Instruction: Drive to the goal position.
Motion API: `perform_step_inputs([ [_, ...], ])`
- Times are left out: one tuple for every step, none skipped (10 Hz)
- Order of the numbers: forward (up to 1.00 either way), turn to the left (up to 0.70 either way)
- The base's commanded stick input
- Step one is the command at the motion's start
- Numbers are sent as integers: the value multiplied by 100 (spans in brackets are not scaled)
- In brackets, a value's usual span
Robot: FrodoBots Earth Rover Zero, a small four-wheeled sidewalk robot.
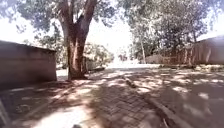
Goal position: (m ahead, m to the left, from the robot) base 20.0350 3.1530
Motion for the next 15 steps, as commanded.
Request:
perform_step_inputs([
  [70,0],
  [70,0],
  [70,0],
  [70,0],
  [70,0],
  [70,0],
  [70,0],
  [70,0],
  [70,0],
  [70,0],
  [70,-2],
  [70,-14],
  [70,-25],
  [70,-27],
  [70,-15],
])
